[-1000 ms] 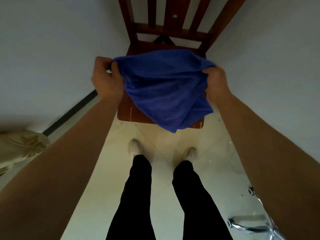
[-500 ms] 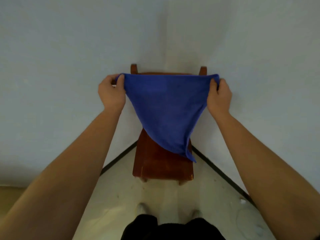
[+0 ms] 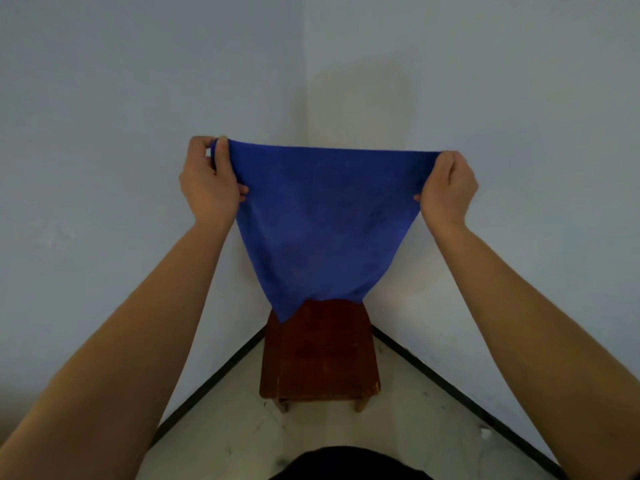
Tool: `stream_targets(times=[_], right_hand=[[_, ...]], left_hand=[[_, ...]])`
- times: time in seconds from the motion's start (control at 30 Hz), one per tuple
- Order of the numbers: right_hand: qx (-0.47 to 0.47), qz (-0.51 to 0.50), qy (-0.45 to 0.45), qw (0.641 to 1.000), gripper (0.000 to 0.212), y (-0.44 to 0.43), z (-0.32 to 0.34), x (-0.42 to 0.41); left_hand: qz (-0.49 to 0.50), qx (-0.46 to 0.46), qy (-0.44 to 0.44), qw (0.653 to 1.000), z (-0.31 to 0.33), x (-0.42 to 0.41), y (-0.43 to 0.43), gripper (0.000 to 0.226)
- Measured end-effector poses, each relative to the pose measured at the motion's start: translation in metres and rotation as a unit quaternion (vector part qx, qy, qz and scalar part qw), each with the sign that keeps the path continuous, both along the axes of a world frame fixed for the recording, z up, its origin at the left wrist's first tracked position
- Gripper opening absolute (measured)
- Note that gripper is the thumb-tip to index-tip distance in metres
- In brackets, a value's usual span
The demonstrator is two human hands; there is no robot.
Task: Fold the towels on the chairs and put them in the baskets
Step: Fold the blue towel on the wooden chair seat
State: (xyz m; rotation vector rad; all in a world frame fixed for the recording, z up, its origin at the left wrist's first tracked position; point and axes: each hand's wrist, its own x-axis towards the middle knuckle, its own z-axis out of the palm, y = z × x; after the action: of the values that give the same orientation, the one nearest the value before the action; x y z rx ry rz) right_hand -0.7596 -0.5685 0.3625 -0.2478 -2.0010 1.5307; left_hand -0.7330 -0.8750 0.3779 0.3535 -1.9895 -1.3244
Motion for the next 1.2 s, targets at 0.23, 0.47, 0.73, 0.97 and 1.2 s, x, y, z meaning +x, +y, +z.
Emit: stream_targets(times=[0.23, 0.47, 0.73, 0.97, 1.2], right_hand=[[-0.117, 0.016, 0.008, 0.993, 0.03, -0.013, 0.007, -0.03], [-0.116, 0.023, -0.072, 0.99, 0.026, -0.023, -0.024, -0.055], [-0.112, -0.001, -0.066, 0.992, 0.027, -0.044, -0.021, -0.044], [-0.095, -0.031, -0.08, 0.992, 0.03, -0.055, -0.027, 0.006], [-0.037, -0.066, -0.133, 0.988, 0.029, -0.048, -0.084, 0.076]], left_hand=[[-0.028, -0.025, -0.001, 0.999, -0.01, -0.039, -0.025, 0.02], [-0.126, 0.042, -0.078, 0.988, -0.045, -0.067, -0.045, 0.015], [-0.127, 0.054, -0.061, 0.988, -0.05, -0.075, -0.058, 0.019], [-0.088, 0.012, -0.068, 0.994, -0.062, -0.024, -0.059, 0.018], [-0.029, -0.02, -0.112, 0.993, -0.114, 0.057, -0.044, 0.027]])
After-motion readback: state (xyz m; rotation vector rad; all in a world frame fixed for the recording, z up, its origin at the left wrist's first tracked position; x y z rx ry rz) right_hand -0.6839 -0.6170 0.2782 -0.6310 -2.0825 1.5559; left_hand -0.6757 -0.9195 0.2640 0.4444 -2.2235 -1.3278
